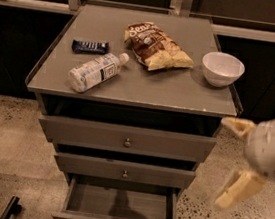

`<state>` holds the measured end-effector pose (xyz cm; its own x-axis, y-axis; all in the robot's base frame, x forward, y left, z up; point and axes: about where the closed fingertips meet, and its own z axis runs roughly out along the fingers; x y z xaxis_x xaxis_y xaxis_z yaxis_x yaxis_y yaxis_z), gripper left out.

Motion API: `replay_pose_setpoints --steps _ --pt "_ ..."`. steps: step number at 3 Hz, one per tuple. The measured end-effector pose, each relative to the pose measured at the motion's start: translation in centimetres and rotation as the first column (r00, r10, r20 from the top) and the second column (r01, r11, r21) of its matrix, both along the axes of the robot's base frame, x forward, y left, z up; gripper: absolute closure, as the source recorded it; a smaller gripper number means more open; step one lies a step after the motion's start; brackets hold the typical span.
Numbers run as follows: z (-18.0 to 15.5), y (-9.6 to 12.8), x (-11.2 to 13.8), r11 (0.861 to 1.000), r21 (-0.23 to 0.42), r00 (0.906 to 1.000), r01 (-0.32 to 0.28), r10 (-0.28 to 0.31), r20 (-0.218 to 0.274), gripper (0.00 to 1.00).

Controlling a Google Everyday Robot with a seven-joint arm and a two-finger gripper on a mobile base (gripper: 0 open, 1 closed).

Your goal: Close bottom drawer

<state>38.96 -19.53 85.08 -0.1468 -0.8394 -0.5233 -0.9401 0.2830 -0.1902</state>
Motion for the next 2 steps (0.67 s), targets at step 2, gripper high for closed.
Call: replay_pose_setpoints --steps 2 --pt "-15.9 0.5 -3.6 0.951 0.292 0.9923 0.105 -0.081 -0.094 0.00"
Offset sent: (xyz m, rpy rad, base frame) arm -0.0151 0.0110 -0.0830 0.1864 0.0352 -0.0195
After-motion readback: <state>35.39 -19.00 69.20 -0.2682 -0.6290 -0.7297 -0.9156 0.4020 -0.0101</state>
